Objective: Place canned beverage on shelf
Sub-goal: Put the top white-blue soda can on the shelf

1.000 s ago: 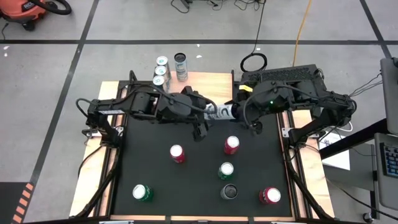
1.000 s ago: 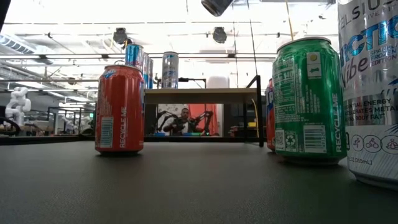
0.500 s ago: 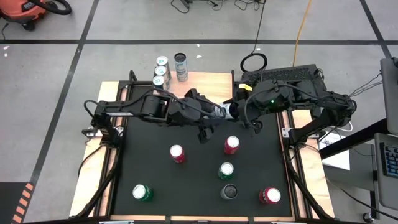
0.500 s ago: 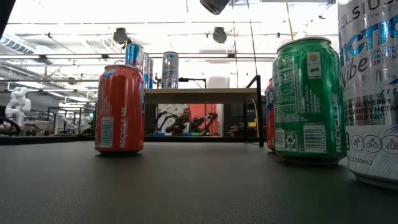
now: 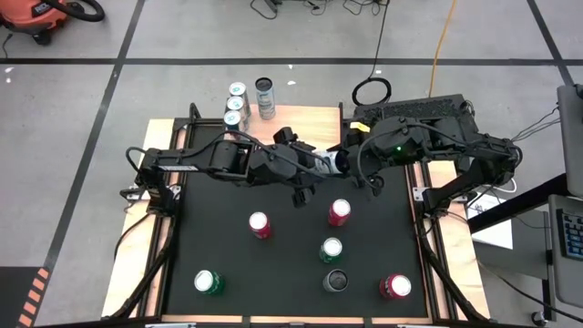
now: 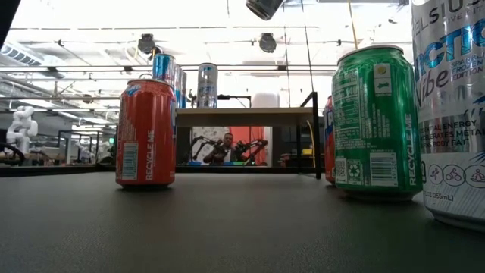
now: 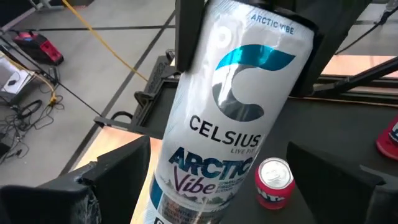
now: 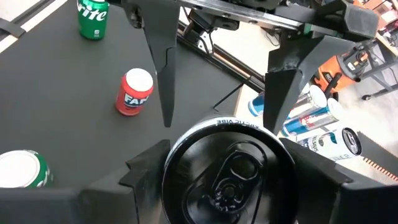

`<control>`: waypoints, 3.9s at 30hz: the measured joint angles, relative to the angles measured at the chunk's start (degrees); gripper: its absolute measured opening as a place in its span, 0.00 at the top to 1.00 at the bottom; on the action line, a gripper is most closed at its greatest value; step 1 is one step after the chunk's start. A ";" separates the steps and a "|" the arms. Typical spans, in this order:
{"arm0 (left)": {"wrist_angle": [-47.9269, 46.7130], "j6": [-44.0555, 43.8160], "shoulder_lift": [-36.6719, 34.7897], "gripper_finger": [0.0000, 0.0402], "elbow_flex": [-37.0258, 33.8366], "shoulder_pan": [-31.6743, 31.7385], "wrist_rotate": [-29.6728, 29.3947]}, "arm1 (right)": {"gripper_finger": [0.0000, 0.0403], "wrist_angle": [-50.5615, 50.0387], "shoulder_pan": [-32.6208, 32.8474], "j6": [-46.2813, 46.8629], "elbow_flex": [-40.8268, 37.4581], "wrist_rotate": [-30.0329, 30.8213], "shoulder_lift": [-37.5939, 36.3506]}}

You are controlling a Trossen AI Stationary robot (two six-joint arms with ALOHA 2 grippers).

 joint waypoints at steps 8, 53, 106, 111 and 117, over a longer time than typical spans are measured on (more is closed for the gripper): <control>-3.18 -3.34 0.00 0.02 0.02 0.42 -2.17 | 0.39 -0.02 0.00 0.65 0.00 0.07 0.00; -3.88 0.41 1.36 0.31 0.09 4.39 6.12 | 0.39 2.71 -1.81 1.18 0.00 -0.48 0.00; 35.41 -17.07 -4.20 0.32 0.02 4.74 -8.15 | 0.12 34.26 -9.60 44.29 -20.55 -4.53 -13.77; 35.81 -18.51 -3.96 0.32 0.02 4.39 -7.92 | 0.12 37.57 -10.55 43.15 -20.57 -5.07 -12.47; 37.23 -18.50 -3.81 0.32 0.02 4.23 -8.75 | 0.12 37.79 -10.73 40.56 -20.57 -5.31 -12.11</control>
